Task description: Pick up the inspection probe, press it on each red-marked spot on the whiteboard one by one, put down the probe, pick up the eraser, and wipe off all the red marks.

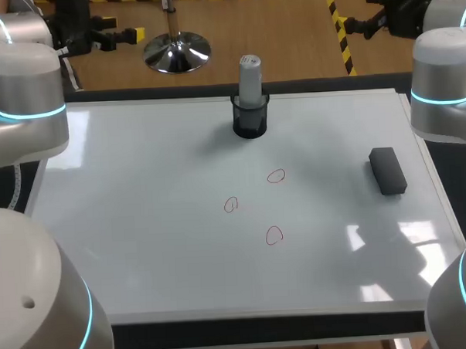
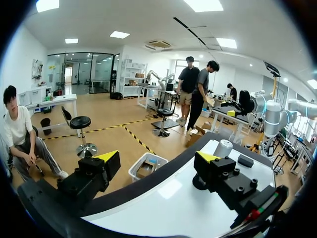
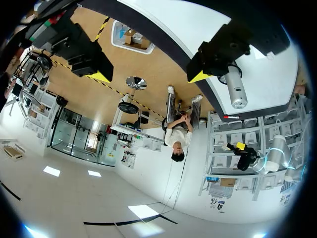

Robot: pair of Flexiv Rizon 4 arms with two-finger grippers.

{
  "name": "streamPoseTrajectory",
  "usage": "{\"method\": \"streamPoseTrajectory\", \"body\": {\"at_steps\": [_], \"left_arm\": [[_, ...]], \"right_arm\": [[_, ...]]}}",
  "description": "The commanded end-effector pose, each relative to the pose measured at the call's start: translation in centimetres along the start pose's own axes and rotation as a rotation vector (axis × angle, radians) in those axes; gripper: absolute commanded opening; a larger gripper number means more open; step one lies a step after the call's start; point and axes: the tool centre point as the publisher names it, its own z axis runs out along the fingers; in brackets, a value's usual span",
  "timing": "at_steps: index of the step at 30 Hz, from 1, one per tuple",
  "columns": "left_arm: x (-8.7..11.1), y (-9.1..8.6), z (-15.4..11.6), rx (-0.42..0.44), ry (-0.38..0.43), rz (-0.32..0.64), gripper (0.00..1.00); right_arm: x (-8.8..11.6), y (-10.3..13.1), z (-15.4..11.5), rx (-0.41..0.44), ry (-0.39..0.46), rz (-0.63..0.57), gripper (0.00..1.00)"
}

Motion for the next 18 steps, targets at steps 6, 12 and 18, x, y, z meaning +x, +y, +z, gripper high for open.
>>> {"method": "streamPoseTrajectory", "body": {"at_steps": [6,12,18], "left_arm": [[0.5,-0.5,-0.3,0.029,0.092,0.035,1.0],[1.3,-0.8,-0.4,0.038,0.171,0.085,1.0],[2.7,-1.2,-0.4,0.054,0.274,0.152,1.0]], "right_arm": [[0.0,0.0,0.0,0.0,0.0,0.0,1.0],[0.0,0.0,0.0,0.0,0.0,0.0,1.0],[0.0,0.0,0.0,0.0,0.0,0.0,1.0]]}}
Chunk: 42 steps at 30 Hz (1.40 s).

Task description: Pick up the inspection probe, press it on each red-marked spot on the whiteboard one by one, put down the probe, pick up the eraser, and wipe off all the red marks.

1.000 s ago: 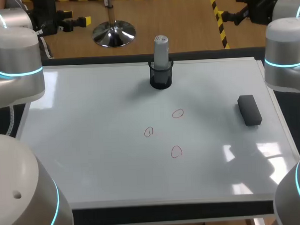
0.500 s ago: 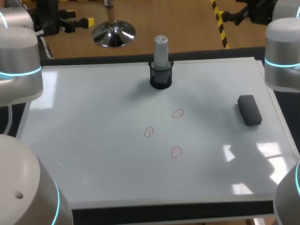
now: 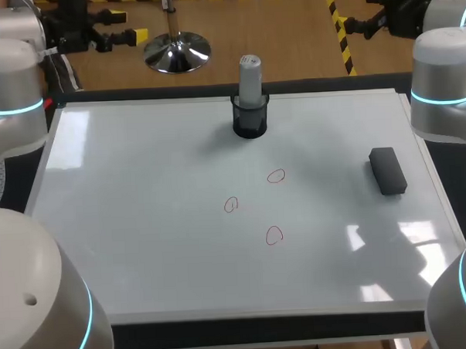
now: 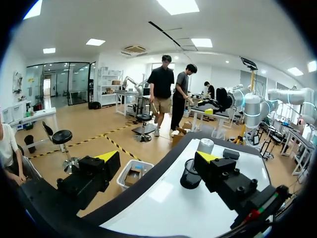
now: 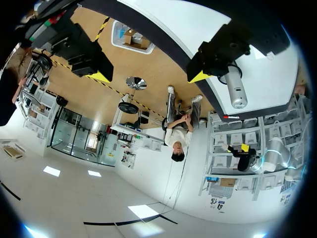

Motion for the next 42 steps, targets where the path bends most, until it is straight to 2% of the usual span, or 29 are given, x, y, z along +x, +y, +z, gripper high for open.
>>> {"method": "streamPoseTrajectory", "body": {"at_steps": [1,3,11,19,37,42], "left_arm": [[0.2,-0.3,-0.1,0.019,0.087,0.03,1.0],[0.4,-0.4,0.0,0.016,0.124,0.067,1.0],[1.7,-1.0,0.1,0.029,0.205,0.109,1.0],[3.2,-1.4,0.6,0.03,0.37,0.171,1.0],[5.7,-0.6,2.0,0.024,0.582,0.262,1.0],[6.1,-0.2,2.5,0.019,0.607,0.265,1.0]], "right_arm": [[0.0,0.0,0.0,0.0,0.0,0.0,1.0],[0.0,0.0,0.0,0.0,0.0,0.0,1.0],[0.0,0.0,0.0,0.0,0.0,0.0,1.0],[0.0,0.0,0.0,0.0,0.0,0.0,1.0],[0.0,0.0,0.0,0.0,0.0,0.0,1.0],[0.0,0.0,0.0,0.0,0.0,0.0,1.0]]}}
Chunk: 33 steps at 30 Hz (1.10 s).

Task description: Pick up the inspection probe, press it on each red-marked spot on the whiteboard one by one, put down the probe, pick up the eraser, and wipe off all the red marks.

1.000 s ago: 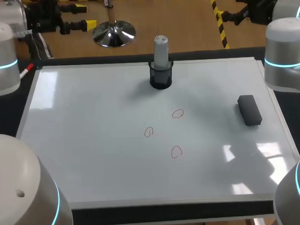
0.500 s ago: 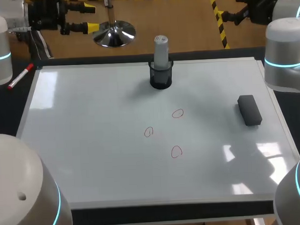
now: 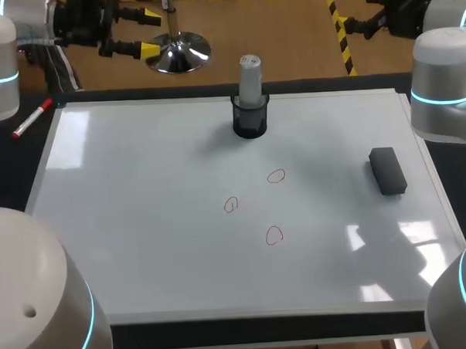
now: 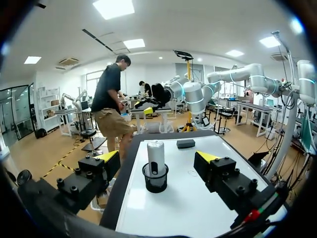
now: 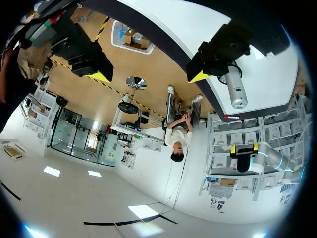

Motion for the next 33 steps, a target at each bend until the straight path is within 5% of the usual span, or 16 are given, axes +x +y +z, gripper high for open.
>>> {"method": "streamPoseTrajectory", "body": {"at_steps": [1,33], "left_arm": [[-0.6,0.4,0.4,0.006,0.08,0.006,1.0],[-1.2,3.2,4.7,0.034,0.246,0.01,1.0]], "right_arm": [[0.0,0.0,0.0,0.0,0.0,0.0,1.0],[0.0,0.0,0.0,0.0,0.0,0.0,1.0]]}}
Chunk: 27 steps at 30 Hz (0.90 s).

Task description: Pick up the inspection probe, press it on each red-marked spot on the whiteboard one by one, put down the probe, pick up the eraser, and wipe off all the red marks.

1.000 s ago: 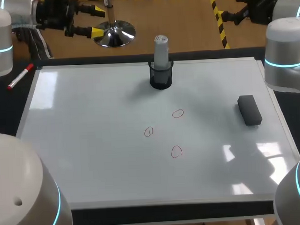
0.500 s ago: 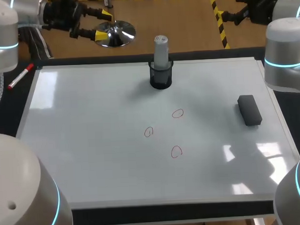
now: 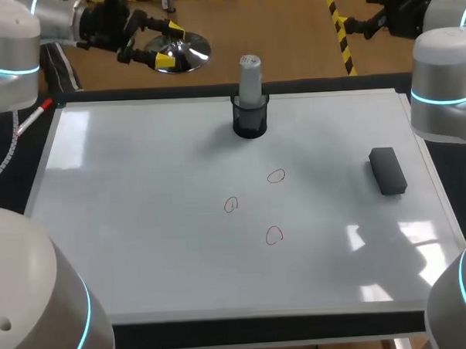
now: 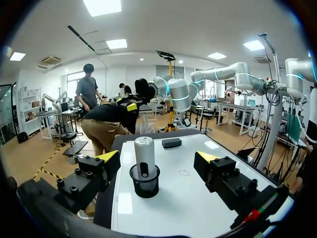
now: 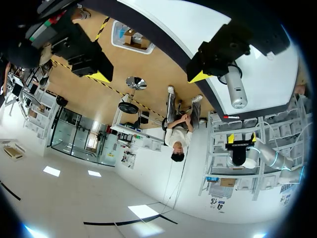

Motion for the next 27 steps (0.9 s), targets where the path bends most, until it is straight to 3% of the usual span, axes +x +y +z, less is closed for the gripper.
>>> {"method": "streamPoseTrajectory", "body": {"at_steps": [1,27], "left_arm": [[-1.0,0.8,0.5,0.014,0.061,0.001,1.0],[-2.8,3.3,4.9,0.04,0.212,0.026,1.0]], "right_arm": [[0.0,0.0,0.0,0.0,0.0,0.0,1.0],[0.0,0.0,0.0,0.0,0.0,0.0,1.0]]}}
